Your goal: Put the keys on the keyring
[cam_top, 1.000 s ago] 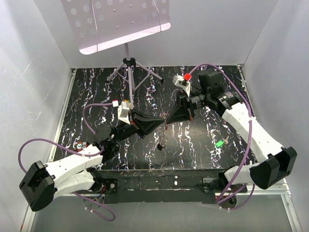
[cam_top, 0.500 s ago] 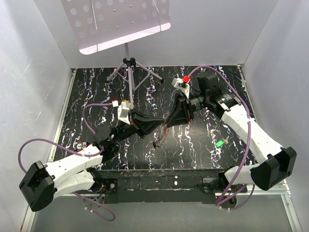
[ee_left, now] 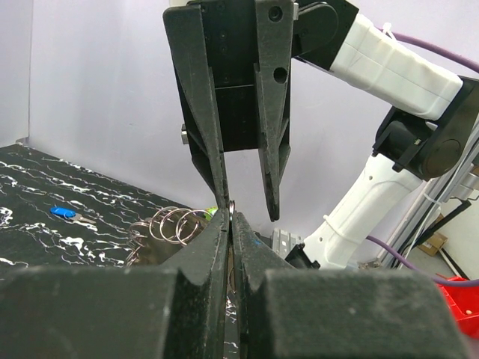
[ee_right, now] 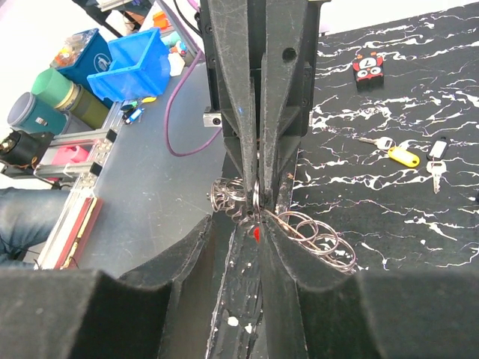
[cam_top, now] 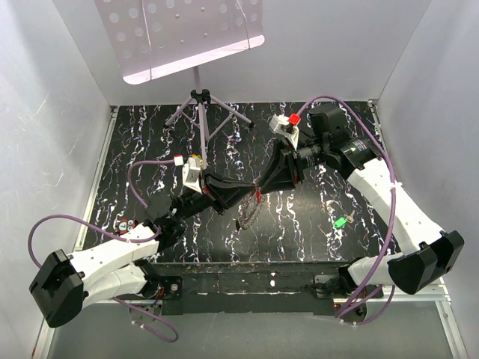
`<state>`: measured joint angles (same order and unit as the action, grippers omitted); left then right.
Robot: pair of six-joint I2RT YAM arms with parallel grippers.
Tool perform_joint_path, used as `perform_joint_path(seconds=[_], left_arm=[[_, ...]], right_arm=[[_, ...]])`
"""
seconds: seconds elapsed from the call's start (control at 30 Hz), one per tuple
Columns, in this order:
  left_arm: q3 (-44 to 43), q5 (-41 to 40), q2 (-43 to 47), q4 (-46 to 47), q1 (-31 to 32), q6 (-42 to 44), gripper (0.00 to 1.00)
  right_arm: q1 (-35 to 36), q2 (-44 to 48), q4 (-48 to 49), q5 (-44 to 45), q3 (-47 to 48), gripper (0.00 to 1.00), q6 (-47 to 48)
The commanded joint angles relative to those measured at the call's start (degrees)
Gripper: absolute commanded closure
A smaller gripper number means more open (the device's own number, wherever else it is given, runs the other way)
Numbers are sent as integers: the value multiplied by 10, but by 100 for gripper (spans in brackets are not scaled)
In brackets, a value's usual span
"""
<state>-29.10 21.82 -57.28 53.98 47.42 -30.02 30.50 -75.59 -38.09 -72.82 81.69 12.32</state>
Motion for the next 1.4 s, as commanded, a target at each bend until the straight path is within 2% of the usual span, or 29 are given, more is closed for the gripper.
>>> perform_joint_path(seconds=[0.0,0.43,0.5,0.7,1.13,1.27,1.37], left_arm=[[-16,-7,16,12,-1,5,100],[-16,-11,12,11,-2,1,100],[-15,-11,10,10,-1,1,100],[-20,-8,3,3,-2,-5,100],[-27,1,14,-57,-1,-6,100],[-25,-3,17,-55,-2,-3,100],[-27,-2,15,-51,-2,-3,100]], right_arm=[[3,-4,4,2,12,63,-4],[13,-11,18,26,9,73,-19],[13,-10,18,28,10,77,-19],[13,-11,17,23,12,99,-15],[13,-6,12,35,11,99,-20],[13,-9,13,35,11,85,-26],[13,-10,20,34,8,82,-32]])
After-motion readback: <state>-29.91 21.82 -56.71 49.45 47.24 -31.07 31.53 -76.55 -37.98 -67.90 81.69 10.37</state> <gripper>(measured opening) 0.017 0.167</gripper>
